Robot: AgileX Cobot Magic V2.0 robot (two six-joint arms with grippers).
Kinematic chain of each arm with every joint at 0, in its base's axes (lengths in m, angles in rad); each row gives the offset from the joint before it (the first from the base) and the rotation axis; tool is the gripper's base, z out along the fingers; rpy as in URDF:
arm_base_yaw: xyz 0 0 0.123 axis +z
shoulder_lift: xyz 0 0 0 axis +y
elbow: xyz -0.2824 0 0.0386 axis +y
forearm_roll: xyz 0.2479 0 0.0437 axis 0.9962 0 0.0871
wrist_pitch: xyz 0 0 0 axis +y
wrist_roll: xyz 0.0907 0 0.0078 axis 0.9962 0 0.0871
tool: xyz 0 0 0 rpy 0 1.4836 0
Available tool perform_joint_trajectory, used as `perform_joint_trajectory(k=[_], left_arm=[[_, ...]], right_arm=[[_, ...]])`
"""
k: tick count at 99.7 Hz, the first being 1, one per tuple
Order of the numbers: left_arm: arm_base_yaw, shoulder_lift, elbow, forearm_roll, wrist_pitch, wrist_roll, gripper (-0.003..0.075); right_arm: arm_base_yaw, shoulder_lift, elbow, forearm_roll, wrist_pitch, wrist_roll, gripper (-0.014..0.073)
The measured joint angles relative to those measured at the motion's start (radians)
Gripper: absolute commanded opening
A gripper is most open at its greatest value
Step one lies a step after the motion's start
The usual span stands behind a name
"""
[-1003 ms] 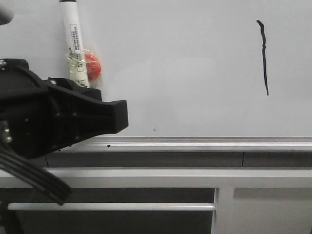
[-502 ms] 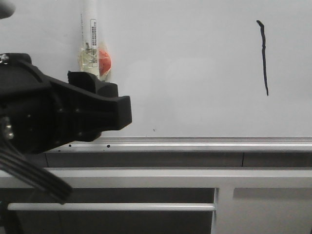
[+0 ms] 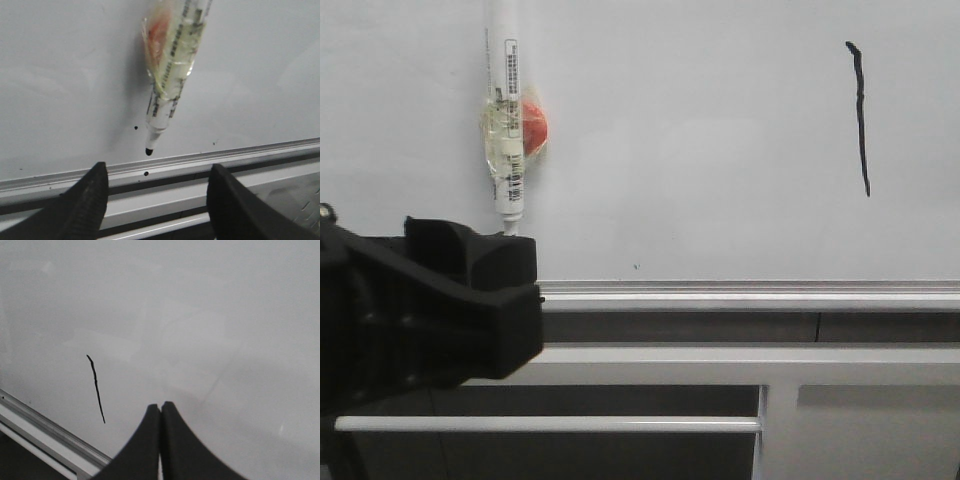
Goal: Write number 1 on whiteboard
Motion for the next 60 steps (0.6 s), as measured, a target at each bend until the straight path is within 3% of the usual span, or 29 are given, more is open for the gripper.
perform_joint_trajectory(k=[6,15,18,29,42,60], left_arm=[[-0.024,-0.033,0.015,-0.007,0.0,0.005,0.0261],[-0.052,-0.096,0.039,-0.016,0.0,0.046,0.0024],[-0.057,-0.123,0.045,-0.023,0.0,0.073,-0.0019],[-0.064,-0.206,0.07,-0.044,-0.002,0.17,-0.002],[-0.064,-0.292,0.091,-0.089,-0.004,0.253,-0.002],[-0.064,-0.414,0.108,-0.131,-0.008,0.379,-0.002]], right_arm=[[0.0,0.0,0.0,0.0,0.001,0.0,-0.0063],[0.0,0.0,0.0,0.0,0.001,0.0,-0.0063],[0.0,0.0,0.0,0.0,0.001,0.0,-0.0063],[0.0,0.0,0.0,0.0,-0.014,0.0,-0.0063],[0.0,0.0,0.034,-0.005,-0.132,0.023,-0.0063],[0.0,0.0,0.164,-0.027,-0.336,0.197,-0.0063]])
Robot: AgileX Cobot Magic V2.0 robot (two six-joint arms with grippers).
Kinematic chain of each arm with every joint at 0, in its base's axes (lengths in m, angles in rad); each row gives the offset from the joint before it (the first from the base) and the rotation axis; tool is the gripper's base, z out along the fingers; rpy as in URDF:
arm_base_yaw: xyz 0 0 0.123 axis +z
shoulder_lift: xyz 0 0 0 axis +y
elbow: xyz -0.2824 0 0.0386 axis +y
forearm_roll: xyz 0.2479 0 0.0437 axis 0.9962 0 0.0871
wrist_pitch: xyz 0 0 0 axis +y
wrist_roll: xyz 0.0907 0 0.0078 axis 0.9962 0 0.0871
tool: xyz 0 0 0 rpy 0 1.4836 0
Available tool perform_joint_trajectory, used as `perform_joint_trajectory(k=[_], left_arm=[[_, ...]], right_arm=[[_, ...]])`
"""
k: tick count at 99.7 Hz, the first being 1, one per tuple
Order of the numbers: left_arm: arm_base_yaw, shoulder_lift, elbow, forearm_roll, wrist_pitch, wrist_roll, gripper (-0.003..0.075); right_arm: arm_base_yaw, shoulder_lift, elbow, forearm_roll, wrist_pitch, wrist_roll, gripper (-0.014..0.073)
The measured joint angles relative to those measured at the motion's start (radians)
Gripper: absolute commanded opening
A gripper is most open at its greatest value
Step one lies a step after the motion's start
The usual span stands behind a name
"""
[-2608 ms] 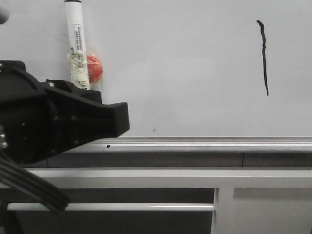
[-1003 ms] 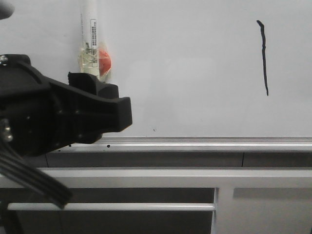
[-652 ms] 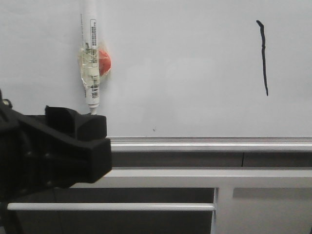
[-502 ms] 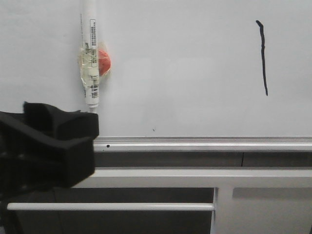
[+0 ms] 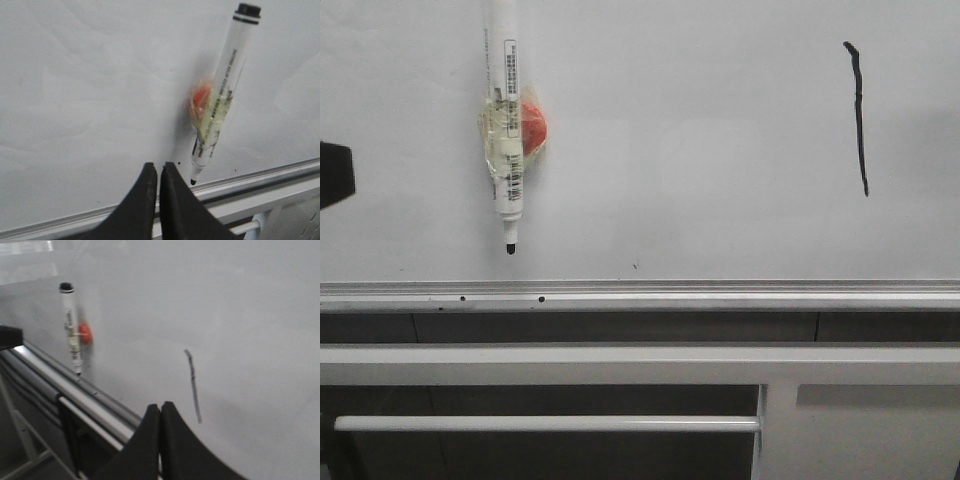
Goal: Write number 1 on whiteboard
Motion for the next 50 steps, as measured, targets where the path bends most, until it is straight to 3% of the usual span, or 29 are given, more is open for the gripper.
perform_joint_trajectory(k=[21,50], left_arm=[[0.0,-0.13,0.001,-0.009,-0.014,0.203,-0.002],[-0.001,-0.253,0.005,-0.018,-0.022,0.26,-0.002]], right_arm=[[0.0,0.0,0.12,-0.088,-0.16,0.091,-0.0063],[0.0,0.0,0.142,-0.113,-0.217,0.098,-0.0063]])
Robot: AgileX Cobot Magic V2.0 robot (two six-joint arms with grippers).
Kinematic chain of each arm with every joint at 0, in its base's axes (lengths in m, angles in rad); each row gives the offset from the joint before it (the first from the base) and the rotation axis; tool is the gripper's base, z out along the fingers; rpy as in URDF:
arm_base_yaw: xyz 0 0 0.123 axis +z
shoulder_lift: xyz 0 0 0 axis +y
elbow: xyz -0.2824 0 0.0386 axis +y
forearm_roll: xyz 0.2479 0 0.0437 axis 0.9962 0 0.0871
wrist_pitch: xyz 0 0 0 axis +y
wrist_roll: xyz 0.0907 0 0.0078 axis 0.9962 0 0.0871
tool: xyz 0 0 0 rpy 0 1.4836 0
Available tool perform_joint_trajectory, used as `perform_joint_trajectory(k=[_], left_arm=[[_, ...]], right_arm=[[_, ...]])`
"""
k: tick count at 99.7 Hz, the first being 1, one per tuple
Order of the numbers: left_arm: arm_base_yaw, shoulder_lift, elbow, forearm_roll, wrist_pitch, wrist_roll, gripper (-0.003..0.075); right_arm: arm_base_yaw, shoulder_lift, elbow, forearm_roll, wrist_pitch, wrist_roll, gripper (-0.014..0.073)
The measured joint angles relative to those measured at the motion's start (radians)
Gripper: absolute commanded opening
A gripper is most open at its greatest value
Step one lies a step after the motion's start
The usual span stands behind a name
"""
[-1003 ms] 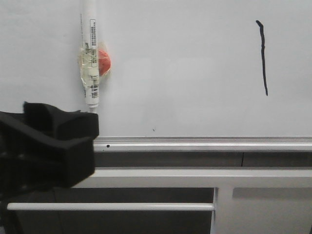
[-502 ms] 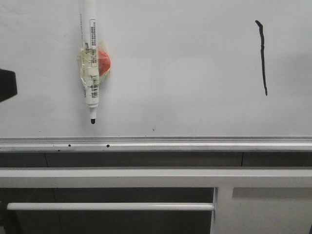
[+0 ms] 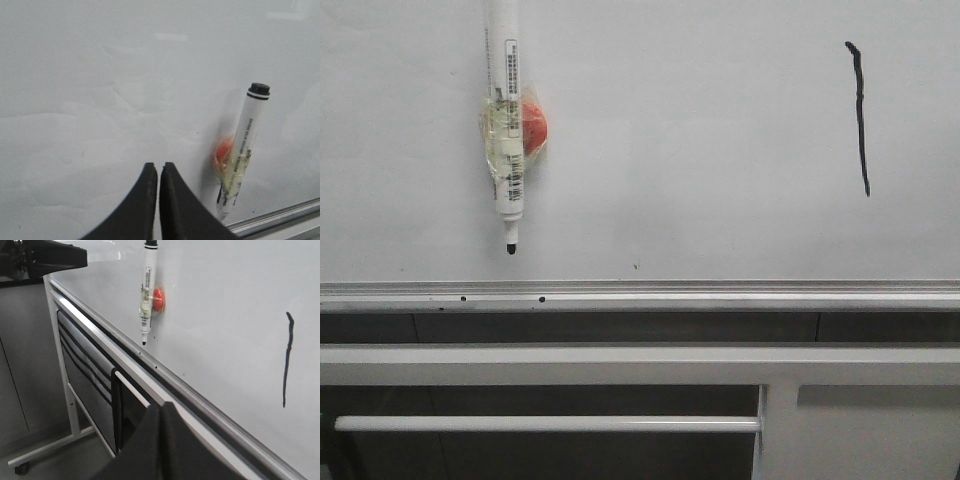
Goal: Write number 1 on whiteboard
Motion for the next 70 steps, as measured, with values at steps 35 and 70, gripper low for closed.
perform_joint_trajectory(k=[35,70], left_arm=[[0.0,-0.014,0.0,-0.004,-0.001,0.001,-0.002],[0.036,-0.06,0.002,0.032,0.006,0.039,-0.002]], right_arm=[[0.0,0.0,0.0,0.0,-0.003,0.002,-0.0063],[0.0,0.0,0.0,-0.002,-0.003,0.002,-0.0063]])
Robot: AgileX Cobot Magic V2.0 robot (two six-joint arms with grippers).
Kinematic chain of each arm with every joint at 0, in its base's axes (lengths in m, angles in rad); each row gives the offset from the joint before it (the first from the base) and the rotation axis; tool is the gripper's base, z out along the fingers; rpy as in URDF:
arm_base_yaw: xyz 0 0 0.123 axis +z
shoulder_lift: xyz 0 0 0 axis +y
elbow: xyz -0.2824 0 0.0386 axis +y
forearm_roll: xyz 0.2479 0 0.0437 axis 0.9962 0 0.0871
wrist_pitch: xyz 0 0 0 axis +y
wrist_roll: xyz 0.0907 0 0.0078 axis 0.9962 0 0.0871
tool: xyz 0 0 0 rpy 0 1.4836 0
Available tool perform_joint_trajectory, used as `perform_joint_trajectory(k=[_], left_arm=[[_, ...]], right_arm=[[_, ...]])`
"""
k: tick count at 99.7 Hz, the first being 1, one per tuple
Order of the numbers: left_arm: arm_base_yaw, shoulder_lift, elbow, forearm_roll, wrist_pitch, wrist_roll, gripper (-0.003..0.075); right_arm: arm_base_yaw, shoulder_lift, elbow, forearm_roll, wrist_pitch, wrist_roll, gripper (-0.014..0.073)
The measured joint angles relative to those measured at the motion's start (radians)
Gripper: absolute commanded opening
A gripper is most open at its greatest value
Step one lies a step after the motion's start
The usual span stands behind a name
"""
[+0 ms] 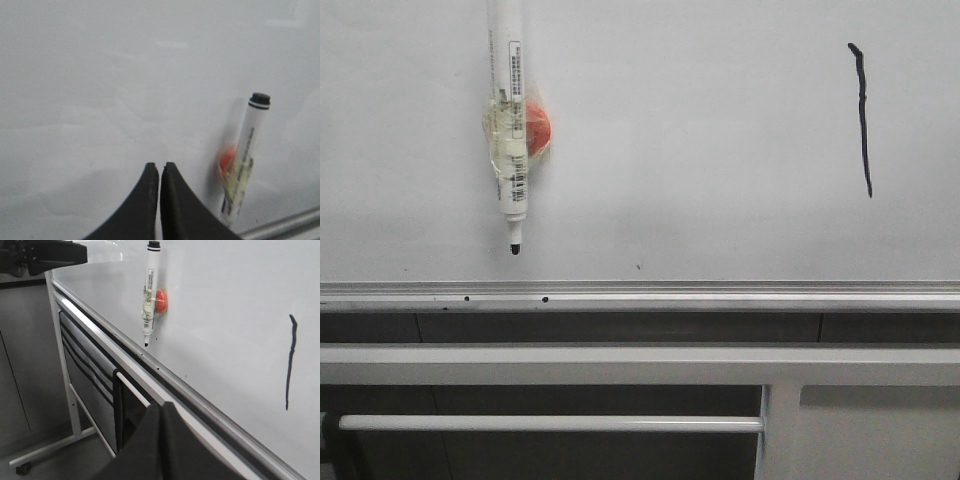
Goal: Write number 1 on whiteboard
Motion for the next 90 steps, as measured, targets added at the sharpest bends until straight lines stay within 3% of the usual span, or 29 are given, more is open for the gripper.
perform_joint_trajectory(k=[8,19,33,43,64,90], left_arm=[[0.12,-0.059,0.002,0.091,0.069,0.0,-0.002],[0.353,-0.187,0.004,0.319,0.349,-0.028,-0.002],[0.661,-0.366,0.004,0.652,0.73,-0.235,-0.002],[0.859,-0.46,0.006,0.779,0.882,-0.361,-0.002],[1.1,-0.571,0.007,0.829,0.967,-0.412,-0.002],[1.21,-0.587,0.016,0.853,1.013,-0.42,-0.002]], right_arm=[[0.0,0.0,0.0,0.0,0.0,0.0,-0.0063],[0.0,0.0,0.0,0.0,0.0,0.0,-0.0063],[0.0,0.0,0.0,0.0,0.006,0.0,-0.0063],[0.0,0.0,0.0,0.0,0.006,0.0,-0.0063],[0.0,0.0,0.0,0.0,0.008,0.0,-0.0064],[0.0,0.0,0.0,0.0,0.008,0.0,-0.0064]])
